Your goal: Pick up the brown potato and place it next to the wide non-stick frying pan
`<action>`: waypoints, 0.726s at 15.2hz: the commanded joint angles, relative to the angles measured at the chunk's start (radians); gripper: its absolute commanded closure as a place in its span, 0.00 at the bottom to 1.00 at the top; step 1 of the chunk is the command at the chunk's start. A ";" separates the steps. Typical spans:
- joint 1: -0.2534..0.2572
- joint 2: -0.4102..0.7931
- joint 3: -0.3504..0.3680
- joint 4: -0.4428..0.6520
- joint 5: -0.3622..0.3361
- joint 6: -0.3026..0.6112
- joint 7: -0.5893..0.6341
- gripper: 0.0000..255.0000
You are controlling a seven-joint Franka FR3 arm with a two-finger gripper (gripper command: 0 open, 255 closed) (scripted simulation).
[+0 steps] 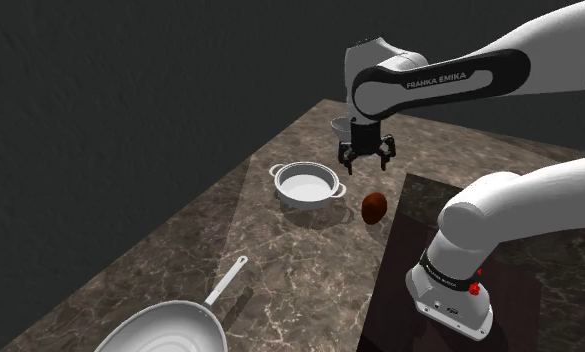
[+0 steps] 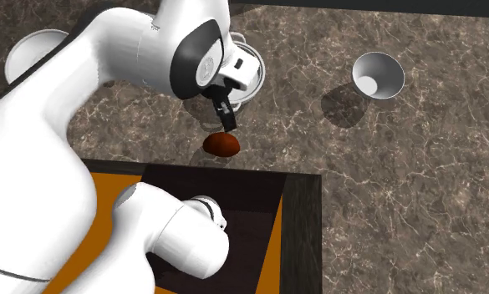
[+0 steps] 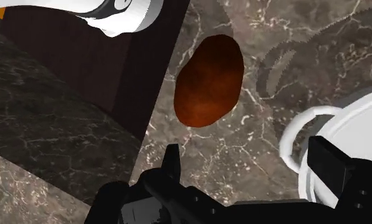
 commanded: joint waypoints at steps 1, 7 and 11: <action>-0.027 0.017 0.038 -0.039 0.038 0.010 0.139 0.00; -0.079 0.057 0.107 -0.144 0.132 0.063 0.404 0.00; -0.074 0.066 0.116 -0.194 0.143 0.122 0.403 0.00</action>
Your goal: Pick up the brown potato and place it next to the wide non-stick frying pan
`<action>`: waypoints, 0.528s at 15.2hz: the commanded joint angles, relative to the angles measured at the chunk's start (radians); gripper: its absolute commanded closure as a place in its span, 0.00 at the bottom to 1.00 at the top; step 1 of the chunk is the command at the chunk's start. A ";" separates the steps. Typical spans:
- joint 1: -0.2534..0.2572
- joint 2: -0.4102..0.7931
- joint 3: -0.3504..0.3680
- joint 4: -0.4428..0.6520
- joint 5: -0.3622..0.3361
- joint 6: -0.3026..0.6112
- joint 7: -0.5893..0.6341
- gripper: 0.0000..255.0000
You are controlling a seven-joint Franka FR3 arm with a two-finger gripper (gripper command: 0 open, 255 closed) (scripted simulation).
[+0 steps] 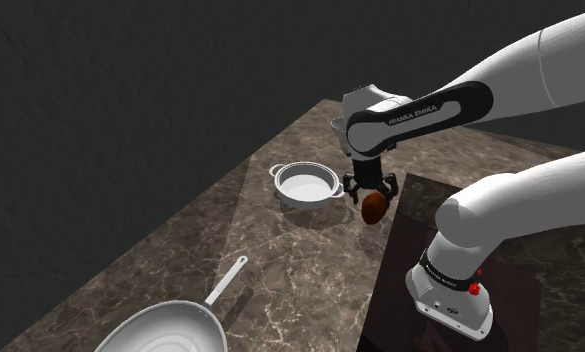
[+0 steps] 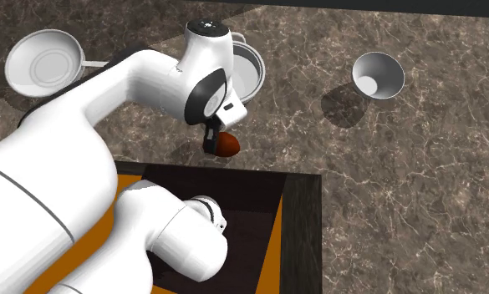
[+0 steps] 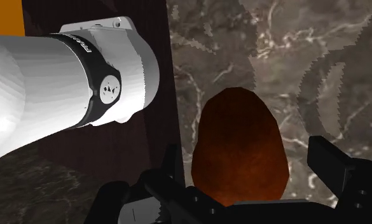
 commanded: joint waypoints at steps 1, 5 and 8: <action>0.002 0.006 0.005 -0.024 0.006 0.029 0.002 0.00; 0.004 0.012 0.009 -0.043 0.010 0.054 0.001 0.00; 0.004 0.012 0.009 -0.043 0.010 0.054 0.001 0.00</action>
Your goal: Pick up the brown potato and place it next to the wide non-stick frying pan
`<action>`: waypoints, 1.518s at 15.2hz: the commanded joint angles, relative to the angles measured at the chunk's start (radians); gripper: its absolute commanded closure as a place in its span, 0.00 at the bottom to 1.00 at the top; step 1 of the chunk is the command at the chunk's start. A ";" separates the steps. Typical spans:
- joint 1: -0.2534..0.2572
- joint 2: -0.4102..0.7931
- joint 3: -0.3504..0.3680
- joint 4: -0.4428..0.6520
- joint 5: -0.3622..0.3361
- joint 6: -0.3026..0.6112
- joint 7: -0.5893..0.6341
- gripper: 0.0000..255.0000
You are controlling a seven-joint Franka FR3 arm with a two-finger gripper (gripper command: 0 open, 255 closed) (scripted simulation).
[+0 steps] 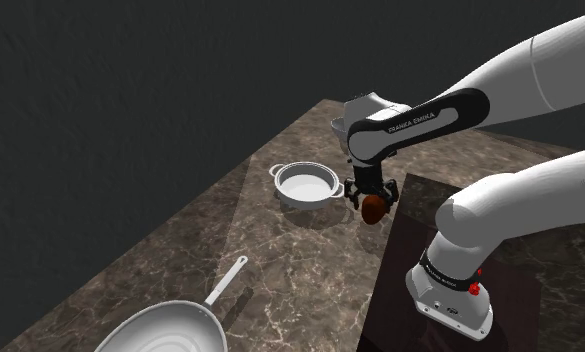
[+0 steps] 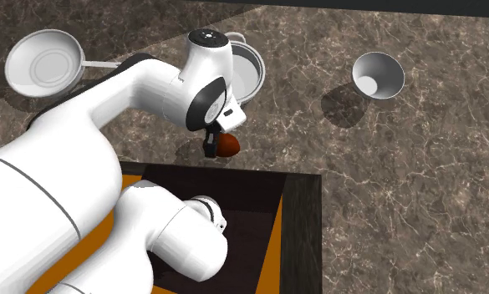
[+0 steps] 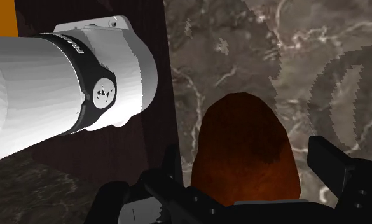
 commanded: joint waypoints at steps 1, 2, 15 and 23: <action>0.000 0.000 0.000 0.000 0.000 0.000 0.000 0.00; 0.000 0.000 0.000 0.000 0.000 0.000 0.000 0.00; 0.001 -0.033 -0.011 0.023 -0.006 -0.056 -0.003 1.00; 0.000 -0.100 -0.038 0.096 -0.024 -0.195 -0.010 1.00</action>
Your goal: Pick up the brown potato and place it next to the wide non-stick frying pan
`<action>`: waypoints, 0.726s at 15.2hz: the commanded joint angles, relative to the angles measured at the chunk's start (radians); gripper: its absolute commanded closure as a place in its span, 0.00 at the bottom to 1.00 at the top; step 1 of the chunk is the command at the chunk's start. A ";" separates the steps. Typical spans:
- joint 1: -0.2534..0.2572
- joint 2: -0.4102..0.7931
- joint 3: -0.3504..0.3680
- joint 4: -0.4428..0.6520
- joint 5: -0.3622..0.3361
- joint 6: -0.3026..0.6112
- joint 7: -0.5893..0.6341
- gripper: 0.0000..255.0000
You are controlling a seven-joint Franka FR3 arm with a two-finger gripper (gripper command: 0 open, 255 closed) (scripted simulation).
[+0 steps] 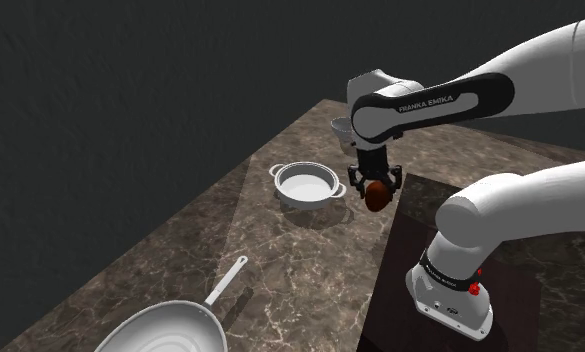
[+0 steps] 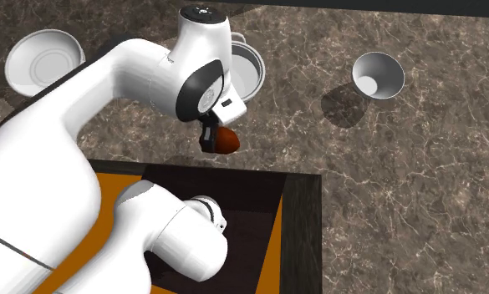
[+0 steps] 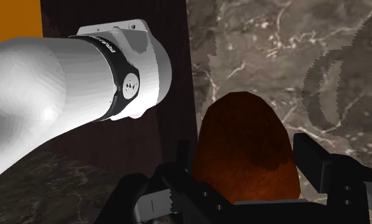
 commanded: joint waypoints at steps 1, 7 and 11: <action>-0.001 -0.010 -0.005 0.021 -0.004 -0.031 0.000 1.00; -0.004 -0.039 -0.023 0.085 -0.018 -0.125 -0.004 1.00; -0.007 -0.052 -0.034 0.132 -0.027 -0.183 -0.006 1.00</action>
